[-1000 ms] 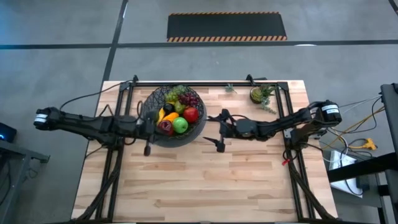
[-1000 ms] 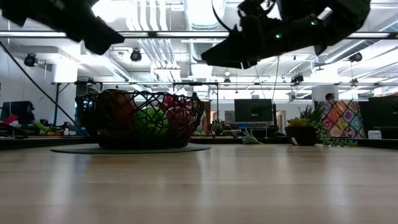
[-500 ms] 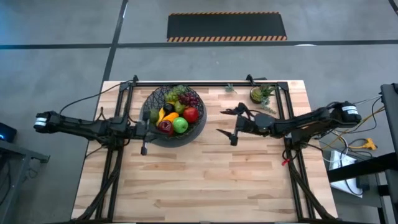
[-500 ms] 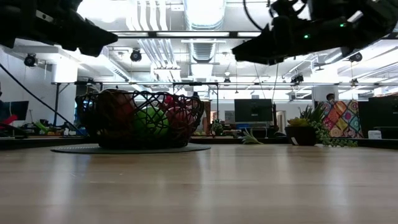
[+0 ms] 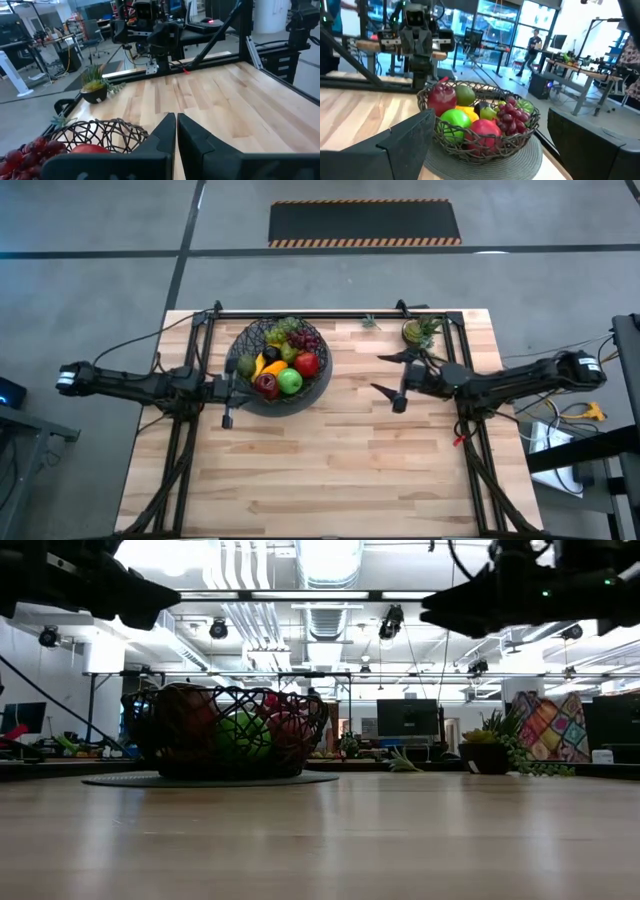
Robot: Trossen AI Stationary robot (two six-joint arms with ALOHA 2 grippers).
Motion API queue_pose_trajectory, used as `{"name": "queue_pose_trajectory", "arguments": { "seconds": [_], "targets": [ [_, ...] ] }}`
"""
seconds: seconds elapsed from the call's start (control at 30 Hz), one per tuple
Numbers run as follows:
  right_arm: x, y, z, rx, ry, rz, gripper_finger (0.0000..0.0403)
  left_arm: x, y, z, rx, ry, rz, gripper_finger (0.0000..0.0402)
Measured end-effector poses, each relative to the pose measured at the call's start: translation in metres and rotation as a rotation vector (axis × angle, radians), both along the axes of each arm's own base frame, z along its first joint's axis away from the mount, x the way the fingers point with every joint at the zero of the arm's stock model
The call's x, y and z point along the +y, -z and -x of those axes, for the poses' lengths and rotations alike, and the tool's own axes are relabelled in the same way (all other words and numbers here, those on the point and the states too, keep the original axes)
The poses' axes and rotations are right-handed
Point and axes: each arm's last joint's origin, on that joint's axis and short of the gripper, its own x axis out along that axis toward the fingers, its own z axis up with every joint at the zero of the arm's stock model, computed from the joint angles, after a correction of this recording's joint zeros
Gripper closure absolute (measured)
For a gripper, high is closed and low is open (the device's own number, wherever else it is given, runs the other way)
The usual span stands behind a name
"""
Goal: Build produce basket
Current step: Return to Home Position
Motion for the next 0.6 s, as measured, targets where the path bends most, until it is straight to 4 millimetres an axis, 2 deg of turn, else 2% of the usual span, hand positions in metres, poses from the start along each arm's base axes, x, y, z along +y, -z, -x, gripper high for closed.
{"name": "queue_pose_trajectory", "arguments": {
  "seconds": [0.2, 0.6],
  "targets": [
    [0.0, 0.008, 0.024, -0.054, 0.006, -0.022, 0.0035, 0.0, 0.003, 0.003, 0.032, 0.001, -0.001, 0.0401],
    [0.001, 0.02, 0.058, -0.15, 0.029, 0.012, 0.0035, 0.001, -0.002, 0.008, -0.012, 0.002, -0.006, 0.0401]
  ]
}}
